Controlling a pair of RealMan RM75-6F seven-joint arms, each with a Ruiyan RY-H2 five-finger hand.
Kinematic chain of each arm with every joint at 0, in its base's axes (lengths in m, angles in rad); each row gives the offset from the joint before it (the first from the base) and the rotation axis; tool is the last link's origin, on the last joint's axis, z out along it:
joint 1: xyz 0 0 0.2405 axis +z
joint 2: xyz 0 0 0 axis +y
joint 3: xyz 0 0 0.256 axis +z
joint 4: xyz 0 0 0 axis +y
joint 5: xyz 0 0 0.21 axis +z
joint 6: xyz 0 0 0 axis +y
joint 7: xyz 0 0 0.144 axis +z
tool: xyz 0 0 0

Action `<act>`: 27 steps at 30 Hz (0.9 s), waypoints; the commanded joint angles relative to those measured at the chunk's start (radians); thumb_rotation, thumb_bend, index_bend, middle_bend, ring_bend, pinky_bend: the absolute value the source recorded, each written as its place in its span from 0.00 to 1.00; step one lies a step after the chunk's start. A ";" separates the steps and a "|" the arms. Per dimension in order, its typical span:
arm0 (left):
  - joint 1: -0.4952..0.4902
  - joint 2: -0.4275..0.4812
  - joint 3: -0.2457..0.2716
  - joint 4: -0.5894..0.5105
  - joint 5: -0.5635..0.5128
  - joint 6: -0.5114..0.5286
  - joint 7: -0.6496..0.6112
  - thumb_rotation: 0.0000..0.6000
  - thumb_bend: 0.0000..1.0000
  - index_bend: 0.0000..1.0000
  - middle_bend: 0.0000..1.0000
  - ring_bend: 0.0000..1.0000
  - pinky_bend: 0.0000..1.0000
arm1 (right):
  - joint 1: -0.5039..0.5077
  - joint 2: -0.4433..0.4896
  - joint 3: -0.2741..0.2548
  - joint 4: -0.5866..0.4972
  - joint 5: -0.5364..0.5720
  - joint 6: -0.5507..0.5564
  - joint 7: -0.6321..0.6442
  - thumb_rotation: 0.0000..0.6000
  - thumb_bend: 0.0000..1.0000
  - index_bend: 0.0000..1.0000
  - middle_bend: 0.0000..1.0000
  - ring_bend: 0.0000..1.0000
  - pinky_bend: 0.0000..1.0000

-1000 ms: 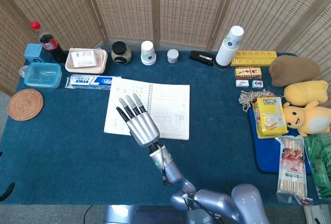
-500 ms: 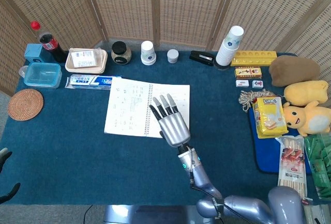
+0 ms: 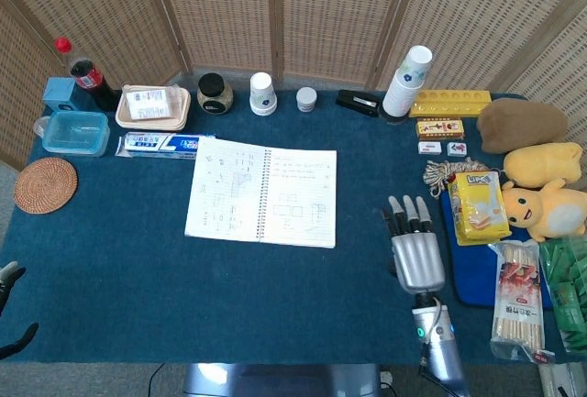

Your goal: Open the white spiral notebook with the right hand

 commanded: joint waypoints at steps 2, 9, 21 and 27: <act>-0.001 -0.001 0.001 -0.002 -0.008 -0.012 0.012 1.00 0.27 0.15 0.08 0.02 0.00 | -0.081 0.055 -0.058 -0.004 -0.050 0.074 0.082 1.00 0.14 0.16 0.15 0.03 0.06; -0.003 -0.004 0.002 -0.011 -0.015 -0.024 0.033 1.00 0.27 0.16 0.08 0.02 0.00 | -0.199 0.118 -0.127 0.066 -0.118 0.182 0.231 1.00 0.14 0.18 0.16 0.03 0.06; 0.006 -0.006 0.002 -0.040 -0.003 0.003 0.053 1.00 0.27 0.16 0.08 0.02 0.00 | -0.316 0.152 -0.147 0.156 -0.167 0.254 0.382 1.00 0.14 0.20 0.16 0.03 0.06; 0.013 -0.004 0.008 -0.054 0.008 0.016 0.074 1.00 0.27 0.16 0.08 0.02 0.00 | -0.332 0.164 -0.137 0.170 -0.182 0.237 0.403 1.00 0.14 0.20 0.16 0.03 0.06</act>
